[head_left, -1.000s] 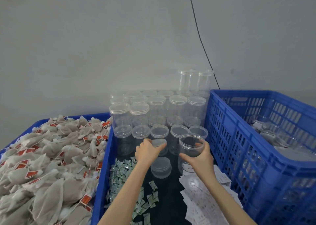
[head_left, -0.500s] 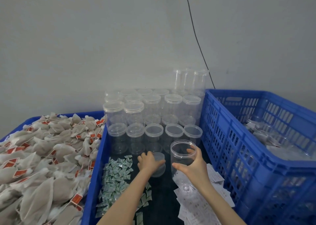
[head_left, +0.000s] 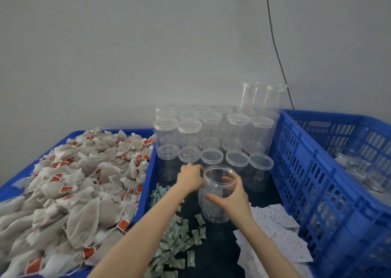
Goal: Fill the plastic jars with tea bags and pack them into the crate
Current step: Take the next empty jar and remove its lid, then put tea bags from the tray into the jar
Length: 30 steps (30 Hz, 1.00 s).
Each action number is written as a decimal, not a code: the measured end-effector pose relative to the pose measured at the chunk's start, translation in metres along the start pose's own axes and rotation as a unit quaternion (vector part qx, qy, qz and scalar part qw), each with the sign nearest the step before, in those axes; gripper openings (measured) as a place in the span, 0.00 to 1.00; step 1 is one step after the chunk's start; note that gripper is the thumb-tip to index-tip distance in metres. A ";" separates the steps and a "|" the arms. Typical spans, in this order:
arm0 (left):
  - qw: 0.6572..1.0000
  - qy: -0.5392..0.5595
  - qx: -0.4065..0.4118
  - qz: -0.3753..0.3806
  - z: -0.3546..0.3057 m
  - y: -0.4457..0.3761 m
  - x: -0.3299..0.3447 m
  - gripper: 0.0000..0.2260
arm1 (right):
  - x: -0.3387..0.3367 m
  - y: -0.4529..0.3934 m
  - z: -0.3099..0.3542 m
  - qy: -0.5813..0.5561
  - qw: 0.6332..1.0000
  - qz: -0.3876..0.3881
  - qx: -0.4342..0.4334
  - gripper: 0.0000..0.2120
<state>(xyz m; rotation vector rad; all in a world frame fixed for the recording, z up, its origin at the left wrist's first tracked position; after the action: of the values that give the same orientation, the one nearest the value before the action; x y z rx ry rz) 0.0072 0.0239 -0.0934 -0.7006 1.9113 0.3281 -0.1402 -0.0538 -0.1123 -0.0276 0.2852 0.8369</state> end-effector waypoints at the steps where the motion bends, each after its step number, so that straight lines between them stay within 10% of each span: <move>1: 1.000 0.011 0.011 -0.020 0.004 0.007 -0.013 0.16 | 0.006 0.001 0.004 -0.002 1.000 0.009 -0.007 0.44; 10: 0.979 -0.025 -0.057 -0.192 0.089 0.073 -0.099 0.09 | 0.061 0.019 0.014 0.011 0.994 0.102 -0.046 0.40; 20: 0.993 -0.046 -0.104 0.021 0.136 0.070 -0.055 0.21 | 0.093 0.028 0.011 0.050 0.989 0.128 -0.048 0.41; 30: 0.982 -0.163 -0.095 0.004 0.137 0.069 -0.048 0.13 | 0.102 0.029 0.007 0.060 0.988 0.139 -0.041 0.42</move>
<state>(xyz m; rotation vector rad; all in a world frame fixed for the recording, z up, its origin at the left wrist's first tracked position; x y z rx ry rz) 0.0815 0.1647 -0.1157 -0.7161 1.5838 0.6001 -0.0953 0.0414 -0.1293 -0.1173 0.3739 1.1262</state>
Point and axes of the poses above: each hand's wrist, its own y-axis away from the middle knuckle, its own x-axis out of the palm, z = x × y, the point moved 3 cm from there along -y, towards the middle knuckle, and after that the axes turned 15 degrees about x, right-handed, at the moved point
